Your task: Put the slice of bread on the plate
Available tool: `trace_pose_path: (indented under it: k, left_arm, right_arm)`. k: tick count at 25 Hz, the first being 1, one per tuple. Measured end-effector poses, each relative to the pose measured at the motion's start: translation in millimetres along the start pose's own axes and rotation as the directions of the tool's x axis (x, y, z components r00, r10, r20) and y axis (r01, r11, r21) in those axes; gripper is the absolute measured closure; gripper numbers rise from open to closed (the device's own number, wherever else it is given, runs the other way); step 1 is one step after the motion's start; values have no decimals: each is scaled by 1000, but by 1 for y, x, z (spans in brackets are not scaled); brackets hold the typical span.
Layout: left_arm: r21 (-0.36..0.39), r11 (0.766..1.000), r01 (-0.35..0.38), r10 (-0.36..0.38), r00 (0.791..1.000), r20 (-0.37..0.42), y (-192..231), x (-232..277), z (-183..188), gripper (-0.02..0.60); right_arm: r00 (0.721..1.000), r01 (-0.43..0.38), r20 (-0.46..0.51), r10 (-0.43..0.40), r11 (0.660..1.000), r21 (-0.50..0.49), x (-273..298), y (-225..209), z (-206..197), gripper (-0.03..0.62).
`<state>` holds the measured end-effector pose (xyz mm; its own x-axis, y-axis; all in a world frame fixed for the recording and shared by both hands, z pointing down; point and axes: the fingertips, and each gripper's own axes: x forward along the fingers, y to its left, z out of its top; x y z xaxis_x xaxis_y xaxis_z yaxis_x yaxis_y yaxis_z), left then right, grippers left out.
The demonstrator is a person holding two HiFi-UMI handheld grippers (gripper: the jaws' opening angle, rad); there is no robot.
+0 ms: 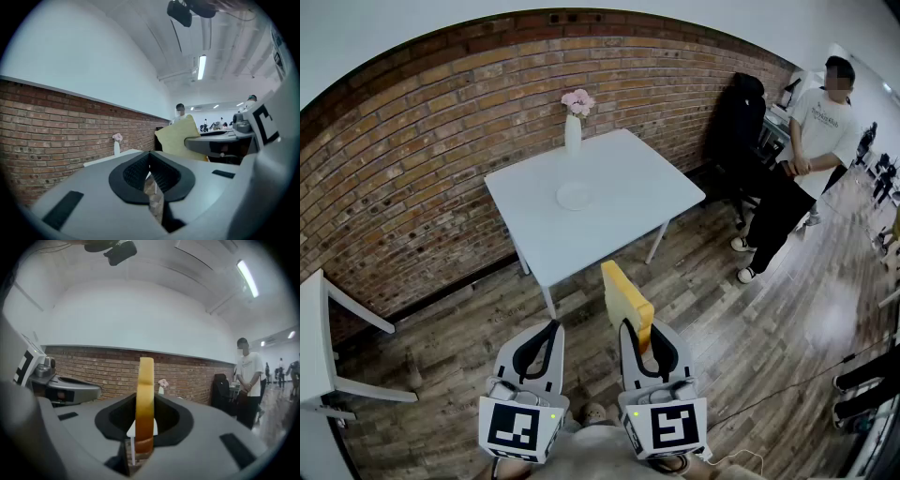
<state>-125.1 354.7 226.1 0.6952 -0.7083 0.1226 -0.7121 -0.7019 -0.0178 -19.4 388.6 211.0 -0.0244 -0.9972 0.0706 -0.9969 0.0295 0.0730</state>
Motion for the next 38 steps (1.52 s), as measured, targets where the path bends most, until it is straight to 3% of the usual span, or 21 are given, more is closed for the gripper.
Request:
trace_pose_path:
  k: [23,38]
  left_arm:
    - [6,999,-42,42,999,1,-28,16,0,572]
    - [-1,994,-106,106,994,-22,-11,26,-5,572]
  right_arm:
    - [1000,-26,12,25,998,51,-10,-39,-15,499]
    - [997,-71,9,70,996,55,14,-46,-18,499]
